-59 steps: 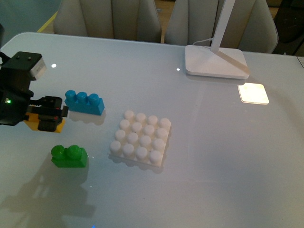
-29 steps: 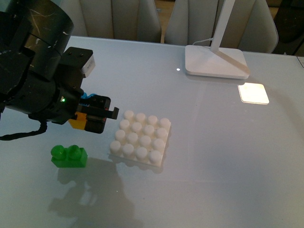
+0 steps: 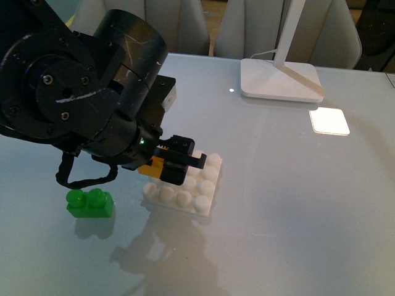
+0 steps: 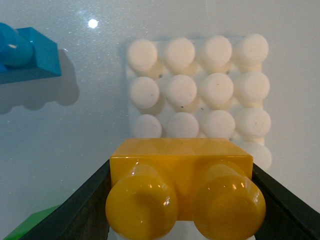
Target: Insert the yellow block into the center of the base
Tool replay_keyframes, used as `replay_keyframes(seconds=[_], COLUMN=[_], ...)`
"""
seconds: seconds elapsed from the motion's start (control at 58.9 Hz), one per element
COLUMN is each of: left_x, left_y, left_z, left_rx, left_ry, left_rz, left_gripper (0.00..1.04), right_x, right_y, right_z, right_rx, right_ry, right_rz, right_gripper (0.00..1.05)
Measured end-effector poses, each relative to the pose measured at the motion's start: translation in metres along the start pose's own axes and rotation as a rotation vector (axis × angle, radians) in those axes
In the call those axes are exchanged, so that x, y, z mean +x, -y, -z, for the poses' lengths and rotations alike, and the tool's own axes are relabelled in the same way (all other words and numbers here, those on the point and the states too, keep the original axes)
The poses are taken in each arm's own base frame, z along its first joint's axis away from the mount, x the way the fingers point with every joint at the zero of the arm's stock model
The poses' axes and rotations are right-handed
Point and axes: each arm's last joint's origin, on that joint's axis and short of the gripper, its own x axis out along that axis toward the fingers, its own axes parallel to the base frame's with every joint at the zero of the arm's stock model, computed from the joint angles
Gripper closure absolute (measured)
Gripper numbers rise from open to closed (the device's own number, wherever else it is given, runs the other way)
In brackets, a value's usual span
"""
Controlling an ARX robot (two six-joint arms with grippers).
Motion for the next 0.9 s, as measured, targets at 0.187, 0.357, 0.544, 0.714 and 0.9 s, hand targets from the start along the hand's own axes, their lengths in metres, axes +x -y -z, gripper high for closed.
replay_keyframes(seconds=[0.187, 0.357, 0.544, 0.714, 0.9], left_x=[0.005, 0.01, 0.017, 0.023, 0.03], left_y=[0.018, 0.031, 0.034, 0.031, 0.024], left_z=[-0.006, -0.015, -0.016, -0.014, -0.009], left_rx=[0.007, 0.001, -0.001, 0.003, 0.001], left_ry=[0.012, 0.027, 0.035, 0.037, 0.017], left_rz=[0.036, 0.078, 0.095, 0.076, 0.062], left_gripper=[0.42, 0.42, 0.42, 0.42, 0.42], right_x=[0.0, 0.0, 0.0, 0.0, 0.0], right_y=[0.0, 0.0, 0.0, 0.0, 0.0], right_z=[0.0, 0.0, 0.0, 0.0, 0.0], right_rx=[0.0, 0.0, 0.0, 0.0, 0.0], right_ry=[0.0, 0.0, 0.0, 0.0, 0.0], right_rz=[0.0, 0.0, 0.0, 0.0, 0.0], right_gripper=[0.09, 0.09, 0.09, 0.09, 0.09])
